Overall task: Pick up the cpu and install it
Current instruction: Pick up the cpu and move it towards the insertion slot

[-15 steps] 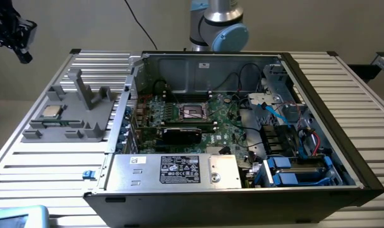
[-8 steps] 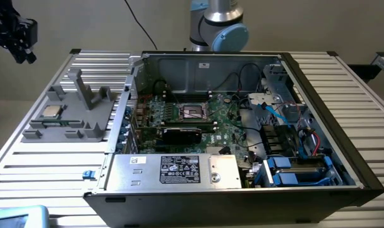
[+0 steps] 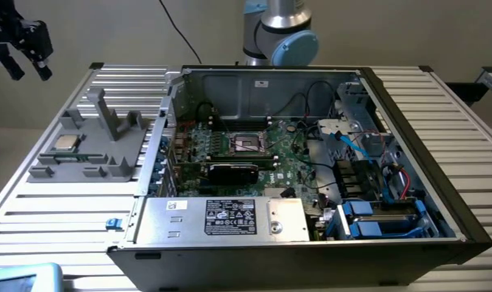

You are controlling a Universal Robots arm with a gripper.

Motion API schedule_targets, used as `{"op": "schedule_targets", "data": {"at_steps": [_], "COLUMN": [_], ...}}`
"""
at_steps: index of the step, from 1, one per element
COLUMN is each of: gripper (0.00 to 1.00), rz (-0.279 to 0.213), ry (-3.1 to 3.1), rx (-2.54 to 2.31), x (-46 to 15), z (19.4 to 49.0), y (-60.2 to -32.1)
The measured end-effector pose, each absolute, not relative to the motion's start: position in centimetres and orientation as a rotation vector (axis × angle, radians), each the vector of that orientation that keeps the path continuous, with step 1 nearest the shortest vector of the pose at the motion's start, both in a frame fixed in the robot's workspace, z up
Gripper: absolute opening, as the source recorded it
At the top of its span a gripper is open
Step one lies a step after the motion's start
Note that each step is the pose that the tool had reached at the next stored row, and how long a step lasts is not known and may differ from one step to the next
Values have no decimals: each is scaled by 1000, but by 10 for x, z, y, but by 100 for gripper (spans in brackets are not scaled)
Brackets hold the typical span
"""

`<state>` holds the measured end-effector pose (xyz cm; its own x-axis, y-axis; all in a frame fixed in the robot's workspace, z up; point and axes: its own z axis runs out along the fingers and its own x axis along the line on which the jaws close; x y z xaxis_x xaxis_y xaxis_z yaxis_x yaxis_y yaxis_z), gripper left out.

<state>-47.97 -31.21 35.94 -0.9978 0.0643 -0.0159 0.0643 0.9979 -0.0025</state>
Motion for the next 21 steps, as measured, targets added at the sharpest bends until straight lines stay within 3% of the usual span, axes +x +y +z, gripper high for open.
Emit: {"op": "schedule_targets", "data": {"at_steps": [8, 13, 14, 21], "gripper": [60, 73, 80, 80], "rz": [-4, -4, -4, -3], "ry": [3130, 3132, 3134, 3146], "rx": [-32, -56, -56, -57], "x": [-485, -488, -488, -488], "z": [350, 344, 342, 329], "y": [-312, -312, -312, -313]}}
